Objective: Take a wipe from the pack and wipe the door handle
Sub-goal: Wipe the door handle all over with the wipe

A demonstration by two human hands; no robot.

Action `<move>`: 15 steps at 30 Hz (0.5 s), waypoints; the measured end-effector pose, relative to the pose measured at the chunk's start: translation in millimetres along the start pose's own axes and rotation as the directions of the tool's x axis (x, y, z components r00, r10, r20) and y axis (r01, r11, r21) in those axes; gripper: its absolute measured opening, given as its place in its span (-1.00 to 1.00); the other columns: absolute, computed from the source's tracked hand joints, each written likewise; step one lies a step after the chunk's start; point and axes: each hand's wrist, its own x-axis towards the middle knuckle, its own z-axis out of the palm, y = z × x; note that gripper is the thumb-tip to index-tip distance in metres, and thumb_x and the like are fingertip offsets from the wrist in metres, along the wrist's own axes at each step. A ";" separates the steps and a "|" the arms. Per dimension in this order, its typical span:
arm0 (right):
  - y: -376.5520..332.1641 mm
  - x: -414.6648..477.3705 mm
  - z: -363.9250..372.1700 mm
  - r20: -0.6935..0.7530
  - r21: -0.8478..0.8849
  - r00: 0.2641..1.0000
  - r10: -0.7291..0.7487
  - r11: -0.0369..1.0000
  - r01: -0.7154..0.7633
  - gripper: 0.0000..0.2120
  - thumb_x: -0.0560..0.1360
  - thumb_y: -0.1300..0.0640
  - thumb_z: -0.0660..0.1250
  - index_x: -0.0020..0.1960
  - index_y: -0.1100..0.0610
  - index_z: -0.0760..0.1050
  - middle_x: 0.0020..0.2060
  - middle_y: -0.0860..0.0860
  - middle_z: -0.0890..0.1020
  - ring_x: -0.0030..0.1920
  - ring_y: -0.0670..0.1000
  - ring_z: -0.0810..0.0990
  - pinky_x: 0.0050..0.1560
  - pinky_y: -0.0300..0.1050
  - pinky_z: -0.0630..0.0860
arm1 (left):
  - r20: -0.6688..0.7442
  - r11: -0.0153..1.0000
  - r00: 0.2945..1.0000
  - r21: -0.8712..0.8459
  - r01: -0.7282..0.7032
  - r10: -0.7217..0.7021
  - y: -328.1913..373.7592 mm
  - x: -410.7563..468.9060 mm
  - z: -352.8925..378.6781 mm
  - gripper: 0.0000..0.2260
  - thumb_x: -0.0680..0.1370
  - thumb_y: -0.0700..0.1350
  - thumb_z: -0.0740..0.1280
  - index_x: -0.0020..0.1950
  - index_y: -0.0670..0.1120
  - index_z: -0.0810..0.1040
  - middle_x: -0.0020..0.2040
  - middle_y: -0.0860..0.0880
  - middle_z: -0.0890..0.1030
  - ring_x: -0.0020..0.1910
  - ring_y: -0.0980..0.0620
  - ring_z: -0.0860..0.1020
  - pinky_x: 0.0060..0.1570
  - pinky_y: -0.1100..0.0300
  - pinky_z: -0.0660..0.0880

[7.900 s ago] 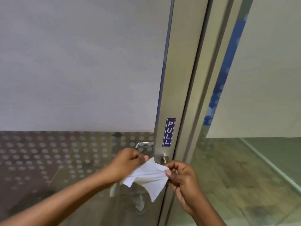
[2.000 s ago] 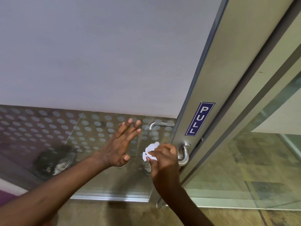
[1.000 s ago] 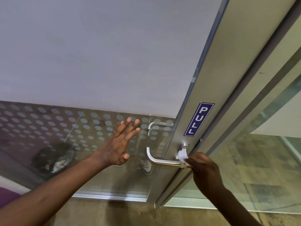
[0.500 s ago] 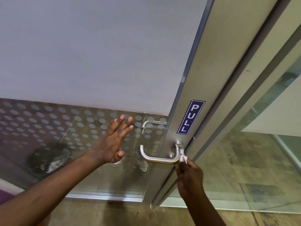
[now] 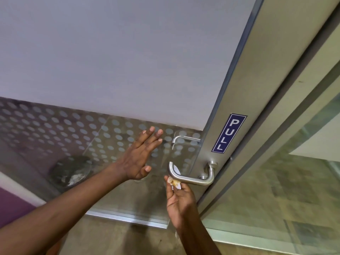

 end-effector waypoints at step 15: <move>119.9 1.4 78.9 0.228 -0.408 0.912 0.341 0.884 -0.228 -0.74 0.45 0.51 0.20 0.04 0.33 0.57 -0.18 0.20 0.70 -0.23 0.05 0.68 -0.23 -0.18 0.62 | -0.030 0.886 0.886 -0.031 0.462 -0.463 -7.0 -122.8 -90.4 -0.36 0.58 0.34 0.02 0.42 -0.13 0.27 0.35 -0.16 0.42 0.35 -0.04 0.39 0.29 -0.02 0.39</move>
